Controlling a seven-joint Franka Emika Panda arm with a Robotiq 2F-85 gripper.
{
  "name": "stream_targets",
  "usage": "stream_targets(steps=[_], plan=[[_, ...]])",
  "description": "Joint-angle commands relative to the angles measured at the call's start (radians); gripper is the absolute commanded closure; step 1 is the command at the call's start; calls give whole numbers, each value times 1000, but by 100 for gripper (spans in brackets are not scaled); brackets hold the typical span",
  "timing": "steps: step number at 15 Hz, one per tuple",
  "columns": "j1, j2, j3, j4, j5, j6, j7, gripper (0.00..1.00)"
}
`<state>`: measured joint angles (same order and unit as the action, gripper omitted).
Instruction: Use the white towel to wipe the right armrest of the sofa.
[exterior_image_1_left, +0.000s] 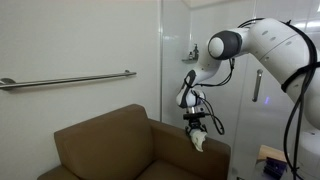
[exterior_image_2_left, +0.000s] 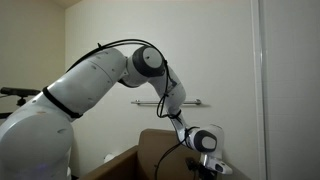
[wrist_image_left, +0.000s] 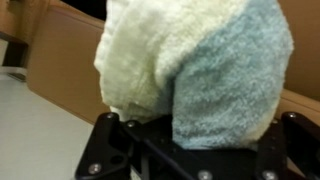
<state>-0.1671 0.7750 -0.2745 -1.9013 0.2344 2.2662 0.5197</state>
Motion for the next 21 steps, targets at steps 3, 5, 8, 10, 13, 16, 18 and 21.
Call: stream_targets(steps=[3, 5, 8, 10, 13, 16, 18, 21], plan=[[16, 139, 45, 289, 17, 13, 65, 90], [43, 192, 35, 386, -7, 27, 116, 90], [70, 270, 13, 529, -39, 7, 198, 90], [69, 311, 11, 600, -48, -13, 230, 90], [49, 332, 26, 636, -51, -45, 217, 90], [34, 272, 45, 531, -42, -36, 158, 90], [48, 209, 36, 402, -45, 35, 151, 91], [56, 152, 17, 291, -46, 106, 168, 90]])
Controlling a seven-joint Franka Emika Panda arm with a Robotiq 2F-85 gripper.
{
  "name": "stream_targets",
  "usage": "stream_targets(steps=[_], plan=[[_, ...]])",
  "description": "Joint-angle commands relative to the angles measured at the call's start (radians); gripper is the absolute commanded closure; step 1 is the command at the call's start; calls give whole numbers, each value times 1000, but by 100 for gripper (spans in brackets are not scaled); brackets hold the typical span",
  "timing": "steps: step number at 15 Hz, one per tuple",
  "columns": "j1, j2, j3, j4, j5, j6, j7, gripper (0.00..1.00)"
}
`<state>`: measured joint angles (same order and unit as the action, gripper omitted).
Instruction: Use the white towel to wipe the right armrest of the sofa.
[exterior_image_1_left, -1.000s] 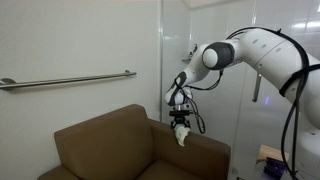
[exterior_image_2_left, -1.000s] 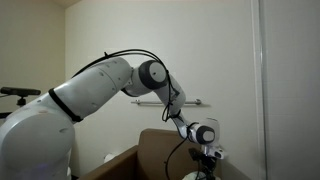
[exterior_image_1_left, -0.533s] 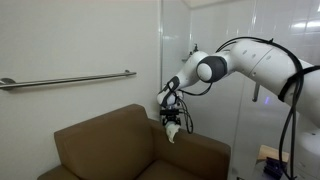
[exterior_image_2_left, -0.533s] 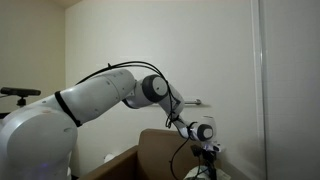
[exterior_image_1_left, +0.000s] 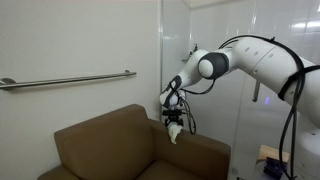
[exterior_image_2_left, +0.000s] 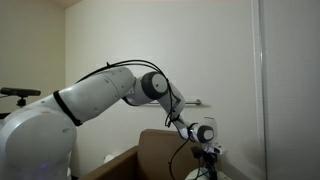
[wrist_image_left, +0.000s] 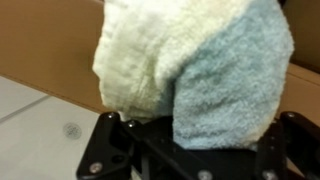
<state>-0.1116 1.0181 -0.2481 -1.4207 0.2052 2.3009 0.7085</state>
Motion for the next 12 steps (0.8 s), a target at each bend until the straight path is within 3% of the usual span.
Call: stream_targets(steps=[1, 12], plan=[[3, -117, -16, -232, -16, 81, -14, 90], [25, -381, -57, -742, 8, 230, 14, 90]])
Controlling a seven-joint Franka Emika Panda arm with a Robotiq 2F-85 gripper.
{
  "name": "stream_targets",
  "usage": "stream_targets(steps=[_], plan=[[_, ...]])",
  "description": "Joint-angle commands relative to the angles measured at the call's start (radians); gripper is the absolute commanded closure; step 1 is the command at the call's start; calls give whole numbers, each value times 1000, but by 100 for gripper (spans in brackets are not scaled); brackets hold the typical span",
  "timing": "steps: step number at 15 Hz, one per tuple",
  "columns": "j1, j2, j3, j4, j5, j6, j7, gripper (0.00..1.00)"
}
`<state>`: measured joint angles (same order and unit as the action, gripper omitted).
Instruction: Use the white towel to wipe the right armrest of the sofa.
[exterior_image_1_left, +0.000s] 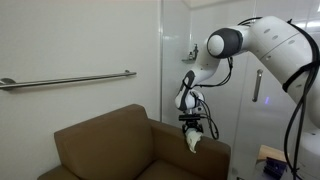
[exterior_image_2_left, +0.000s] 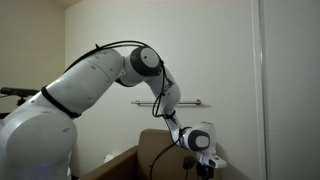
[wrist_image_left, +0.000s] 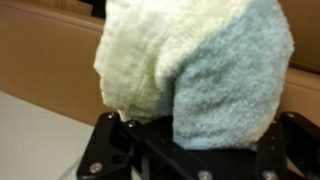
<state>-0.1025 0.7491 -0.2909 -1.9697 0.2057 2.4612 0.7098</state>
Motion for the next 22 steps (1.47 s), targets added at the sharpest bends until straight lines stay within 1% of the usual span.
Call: stream_targets(steps=[1, 5, 7, 9, 11, 13, 15, 17, 22], plan=[[19, -139, -21, -246, 9, 94, 18, 90], [15, -254, -74, -463, 7, 193, 30, 90], [-5, -260, -94, -481, 0, 168, 13, 90], [-26, -232, -88, -450, 3, 131, 2, 90], [-44, -187, -58, -382, 13, 106, -10, 90], [-56, -137, -18, -290, 23, 83, -23, 90], [-67, -74, 30, -170, 31, 65, -39, 90], [-63, 7, 60, -23, 25, 37, -32, 90], [-40, 149, 72, 290, -3, -130, -3, 90]])
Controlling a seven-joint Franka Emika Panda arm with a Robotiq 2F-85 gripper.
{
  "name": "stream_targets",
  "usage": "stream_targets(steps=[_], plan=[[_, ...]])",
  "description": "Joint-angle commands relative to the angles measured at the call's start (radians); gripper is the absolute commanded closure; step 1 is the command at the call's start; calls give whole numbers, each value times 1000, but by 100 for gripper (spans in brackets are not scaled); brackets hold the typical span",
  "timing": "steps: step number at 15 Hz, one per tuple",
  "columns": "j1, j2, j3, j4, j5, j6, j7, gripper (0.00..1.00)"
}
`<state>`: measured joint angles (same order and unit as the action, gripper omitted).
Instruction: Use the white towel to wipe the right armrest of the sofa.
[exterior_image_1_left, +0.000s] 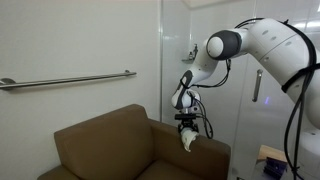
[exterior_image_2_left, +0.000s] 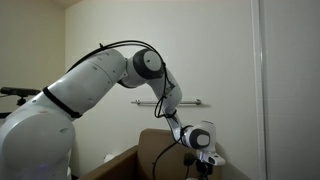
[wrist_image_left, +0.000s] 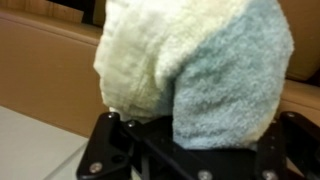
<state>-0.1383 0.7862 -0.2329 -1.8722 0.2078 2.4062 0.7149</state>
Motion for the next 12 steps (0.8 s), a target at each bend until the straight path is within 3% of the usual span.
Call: stream_targets(steps=[1, 8, 12], plan=[[1, 140, 12, 254, -11, -100, 2, 90], [0, 353, 24, 676, -25, -285, 18, 90], [-24, 380, 32, 715, -22, -340, -17, 91]])
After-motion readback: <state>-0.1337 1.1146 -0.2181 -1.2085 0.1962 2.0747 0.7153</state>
